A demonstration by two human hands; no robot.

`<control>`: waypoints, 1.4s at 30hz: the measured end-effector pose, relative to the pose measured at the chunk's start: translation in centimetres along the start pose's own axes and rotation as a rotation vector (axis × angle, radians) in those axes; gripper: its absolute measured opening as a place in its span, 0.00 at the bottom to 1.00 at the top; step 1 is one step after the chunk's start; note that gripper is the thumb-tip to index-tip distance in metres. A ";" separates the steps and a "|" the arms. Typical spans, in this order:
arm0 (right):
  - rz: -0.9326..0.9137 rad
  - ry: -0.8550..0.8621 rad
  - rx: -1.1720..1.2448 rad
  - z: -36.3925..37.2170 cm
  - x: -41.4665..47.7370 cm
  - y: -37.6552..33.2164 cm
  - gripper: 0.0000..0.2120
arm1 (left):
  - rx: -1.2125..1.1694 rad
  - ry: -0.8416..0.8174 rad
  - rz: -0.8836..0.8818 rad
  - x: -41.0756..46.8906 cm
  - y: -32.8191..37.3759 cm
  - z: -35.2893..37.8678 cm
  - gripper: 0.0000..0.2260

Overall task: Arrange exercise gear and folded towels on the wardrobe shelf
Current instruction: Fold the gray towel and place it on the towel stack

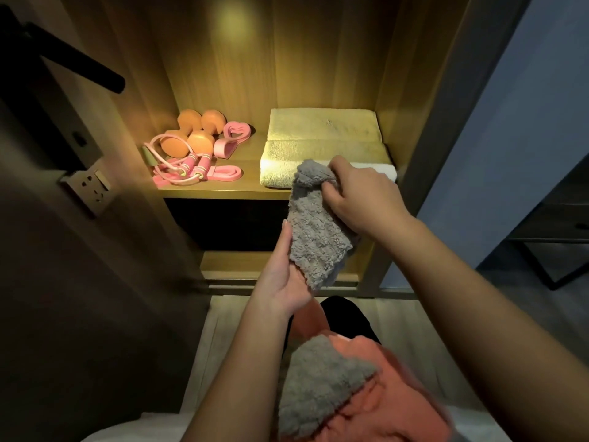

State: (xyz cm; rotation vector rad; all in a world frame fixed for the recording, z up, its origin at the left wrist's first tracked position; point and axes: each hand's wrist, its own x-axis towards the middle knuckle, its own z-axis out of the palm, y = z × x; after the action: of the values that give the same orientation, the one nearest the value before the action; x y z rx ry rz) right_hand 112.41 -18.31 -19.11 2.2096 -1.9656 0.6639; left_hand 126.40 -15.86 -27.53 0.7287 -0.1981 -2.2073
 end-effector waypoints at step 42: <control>-0.103 -0.742 0.936 3.2 -3.4 5.2 0.03 | 2.189 -0.147 1.593 -2.2 10.5 3.7 0.14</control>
State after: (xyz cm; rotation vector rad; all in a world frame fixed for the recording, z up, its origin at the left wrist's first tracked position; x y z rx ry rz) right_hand 107.99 -17.21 -24.38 3.5049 -2.0198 1.0001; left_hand 132.19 -21.67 -19.76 0.7264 -2.2985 0.2241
